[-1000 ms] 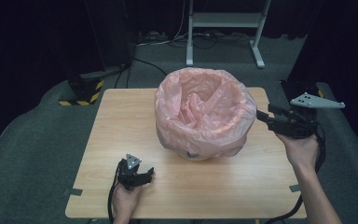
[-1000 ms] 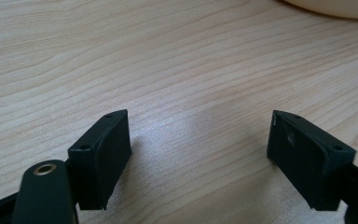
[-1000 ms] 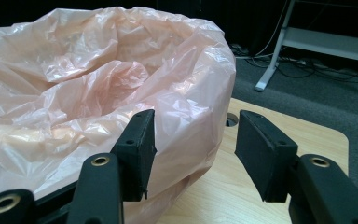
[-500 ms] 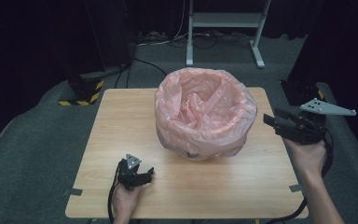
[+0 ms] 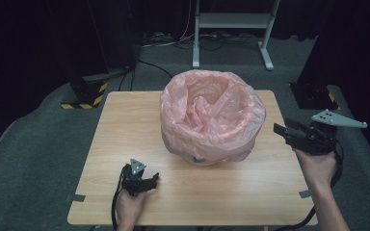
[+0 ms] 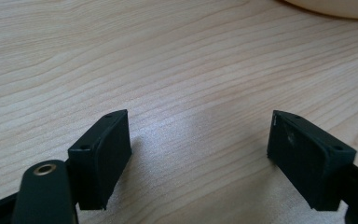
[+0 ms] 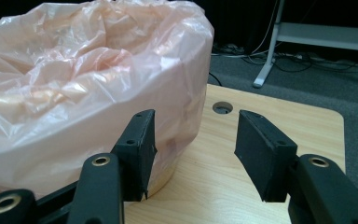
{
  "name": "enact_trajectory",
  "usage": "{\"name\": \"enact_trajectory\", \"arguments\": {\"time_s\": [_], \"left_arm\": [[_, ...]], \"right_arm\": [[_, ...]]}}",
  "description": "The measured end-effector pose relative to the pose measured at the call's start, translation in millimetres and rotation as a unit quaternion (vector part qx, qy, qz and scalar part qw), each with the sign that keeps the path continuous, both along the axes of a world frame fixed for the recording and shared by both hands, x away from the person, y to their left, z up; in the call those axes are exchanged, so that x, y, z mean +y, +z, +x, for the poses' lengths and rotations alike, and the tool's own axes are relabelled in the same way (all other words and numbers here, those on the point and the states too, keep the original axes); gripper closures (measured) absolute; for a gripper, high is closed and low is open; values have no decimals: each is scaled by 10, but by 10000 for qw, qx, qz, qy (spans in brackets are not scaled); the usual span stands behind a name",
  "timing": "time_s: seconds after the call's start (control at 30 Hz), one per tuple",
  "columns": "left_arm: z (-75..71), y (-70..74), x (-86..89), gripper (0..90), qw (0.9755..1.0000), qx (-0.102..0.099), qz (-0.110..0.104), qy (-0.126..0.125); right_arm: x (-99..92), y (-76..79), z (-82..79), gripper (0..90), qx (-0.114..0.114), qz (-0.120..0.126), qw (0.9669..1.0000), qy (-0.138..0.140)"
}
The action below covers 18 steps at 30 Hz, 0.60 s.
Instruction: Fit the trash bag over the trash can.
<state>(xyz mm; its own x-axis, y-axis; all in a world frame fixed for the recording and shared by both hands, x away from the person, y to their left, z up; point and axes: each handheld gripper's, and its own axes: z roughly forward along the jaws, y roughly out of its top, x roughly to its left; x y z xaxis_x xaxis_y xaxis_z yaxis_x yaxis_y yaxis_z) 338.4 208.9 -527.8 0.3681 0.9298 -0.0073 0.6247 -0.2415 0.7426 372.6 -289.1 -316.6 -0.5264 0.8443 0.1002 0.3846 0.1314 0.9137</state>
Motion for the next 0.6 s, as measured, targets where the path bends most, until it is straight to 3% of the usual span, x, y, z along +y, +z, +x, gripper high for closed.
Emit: {"name": "enact_trajectory", "arguments": {"time_s": [0.6], "left_arm": [[-1,1,0,214,10000,-4,13,-5]], "right_arm": [[-107,-301,-45,475,86,214,9996,-150]]}}
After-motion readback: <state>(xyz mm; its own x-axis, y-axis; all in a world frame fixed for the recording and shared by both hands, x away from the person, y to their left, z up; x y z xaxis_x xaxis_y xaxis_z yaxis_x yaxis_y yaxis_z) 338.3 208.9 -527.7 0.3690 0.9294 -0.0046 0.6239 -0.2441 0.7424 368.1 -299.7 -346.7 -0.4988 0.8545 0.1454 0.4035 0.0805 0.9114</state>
